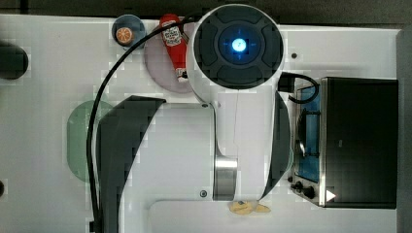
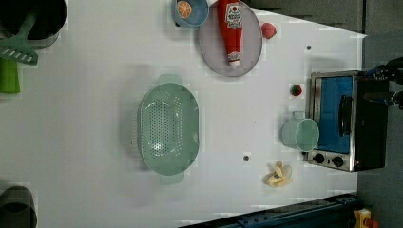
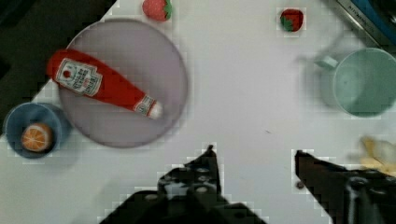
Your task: Drag strainer left to right.
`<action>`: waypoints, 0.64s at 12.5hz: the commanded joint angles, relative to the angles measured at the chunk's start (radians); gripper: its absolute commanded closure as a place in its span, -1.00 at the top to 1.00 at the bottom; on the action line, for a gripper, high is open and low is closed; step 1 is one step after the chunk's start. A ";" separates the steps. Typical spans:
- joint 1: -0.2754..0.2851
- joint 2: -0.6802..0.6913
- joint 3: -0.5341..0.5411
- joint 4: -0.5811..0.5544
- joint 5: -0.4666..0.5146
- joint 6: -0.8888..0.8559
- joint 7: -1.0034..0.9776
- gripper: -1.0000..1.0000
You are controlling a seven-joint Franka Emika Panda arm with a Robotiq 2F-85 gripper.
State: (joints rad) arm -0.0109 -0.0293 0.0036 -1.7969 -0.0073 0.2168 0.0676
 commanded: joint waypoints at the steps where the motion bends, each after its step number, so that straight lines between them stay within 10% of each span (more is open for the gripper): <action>1: -0.013 -0.392 -0.023 -0.228 -0.019 -0.115 0.054 0.59; 3: -0.008 -0.389 -0.004 -0.229 -0.011 -0.115 0.055 0.99; 8: 0.045 -0.322 0.200 -0.242 0.050 -0.113 0.100 1.00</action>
State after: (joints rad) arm -0.0087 -0.4487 0.1167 -1.9805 0.0214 0.1368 0.1033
